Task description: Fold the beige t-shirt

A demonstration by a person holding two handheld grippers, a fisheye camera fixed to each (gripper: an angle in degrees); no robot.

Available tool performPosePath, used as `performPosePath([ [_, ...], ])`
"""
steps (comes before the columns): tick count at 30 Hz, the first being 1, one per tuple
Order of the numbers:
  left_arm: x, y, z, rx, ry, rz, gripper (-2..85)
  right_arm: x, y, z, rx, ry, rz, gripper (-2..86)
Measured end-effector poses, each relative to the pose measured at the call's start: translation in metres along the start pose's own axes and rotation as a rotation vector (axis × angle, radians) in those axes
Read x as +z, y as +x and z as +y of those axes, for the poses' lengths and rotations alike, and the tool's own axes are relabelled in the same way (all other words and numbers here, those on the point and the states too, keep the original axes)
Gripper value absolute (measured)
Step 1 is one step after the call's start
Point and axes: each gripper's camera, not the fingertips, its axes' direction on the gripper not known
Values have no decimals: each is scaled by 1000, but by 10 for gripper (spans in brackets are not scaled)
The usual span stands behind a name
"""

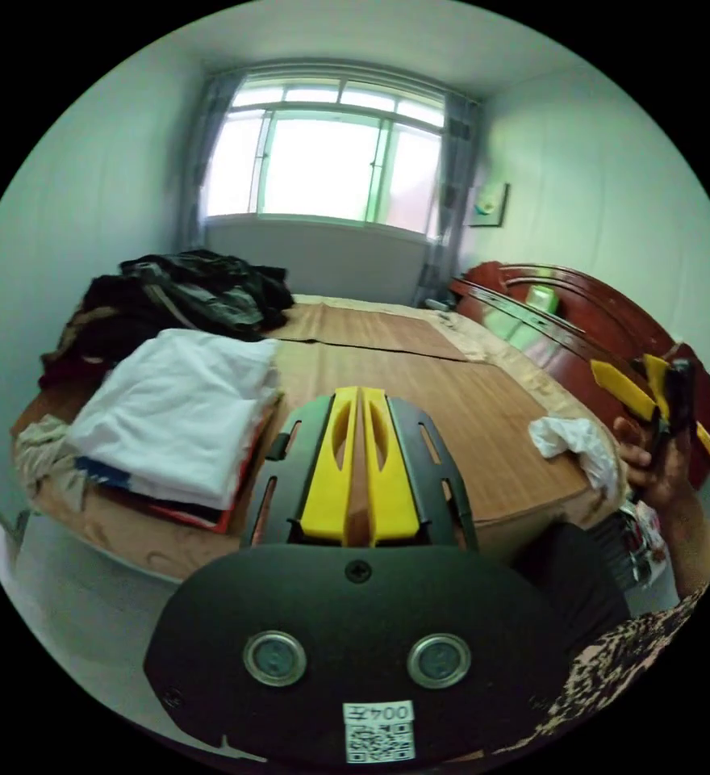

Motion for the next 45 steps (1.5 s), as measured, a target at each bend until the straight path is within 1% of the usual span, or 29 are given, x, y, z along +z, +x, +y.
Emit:
performPosePath([
  [1,-8,-32,0,-36,17,-70,49,-2,6,0,18,22,-11,216],
  [3,-21,-83,1,-85,21,-165,80,-10,28,3,79,109,29,228],
  [5,-35,-150,4,-123,9,-307,116,-14,42,2,101,132,83,231],
  [7,-40,-196,6,-140,-5,-394,138,-13,52,-1,105,135,158,233],
  [9,-39,-238,6,-142,-26,-470,154,-10,64,-5,101,194,236,230],
  [11,-30,-286,1,-149,-51,-534,164,-5,76,-11,126,207,281,219],
  [12,-27,-297,-1,-154,-61,-547,166,0,83,-13,142,224,318,207],
  [14,-15,-326,-8,-154,-90,-596,165,9,93,-16,165,219,378,187],
  [16,7,-360,-19,-146,-150,-633,159,21,104,-19,201,183,395,178],
  [18,26,-380,-27,-121,-211,-654,154,35,115,-20,216,161,428,195],
  [20,46,-397,-34,-90,-272,-675,151,42,115,-21,190,183,469,211],
  [22,69,-416,-42,-76,-343,-686,148,48,114,-23,166,194,496,208],
  [25,99,-428,-51,-29,-431,-672,144,62,121,-31,168,72,461,105],
  [26,106,-429,-53,-14,-450,-674,143,71,126,-37,183,-56,424,40],
  [27,117,-430,-56,5,-482,-679,137,77,127,-39,166,-83,407,26],
  [28,127,-432,-61,8,-512,-691,130,77,127,-39,162,-69,410,19],
  [29,135,-434,-65,-7,-526,-701,113,77,127,-39,171,-32,420,20],
  [32,144,-442,-72,-71,-557,-731,62,81,135,-41,204,30,429,93],
  [33,143,-446,-76,-98,-563,-740,49,81,135,-40,197,73,453,104],
  [35,128,-455,-86,-191,-529,-705,31,79,135,-39,203,111,443,78],
  [36,121,-458,-89,-225,-505,-689,28,80,138,-41,215,52,379,55],
  [37,103,-463,-95,-292,-443,-659,21,82,141,-42,221,7,340,43],
  [38,92,-466,-98,-328,-407,-647,19,83,145,-43,225,-21,290,56],
  [40,48,-470,-116,-421,-278,-628,11,76,144,-41,242,68,319,130],
  [41,27,-469,-128,-437,-234,-619,8,70,142,-39,240,173,350,165],
  [42,16,-467,-135,-435,-212,-618,7,62,139,-35,245,276,361,167],
  [43,-8,-461,-151,-421,-168,-620,5,59,139,-34,246,306,353,150],
  [44,-20,-457,-159,-413,-144,-621,5,55,140,-35,252,293,305,115],
  [45,-47,-447,-178,-398,-95,-617,4,56,144,-40,278,193,227,58],
])
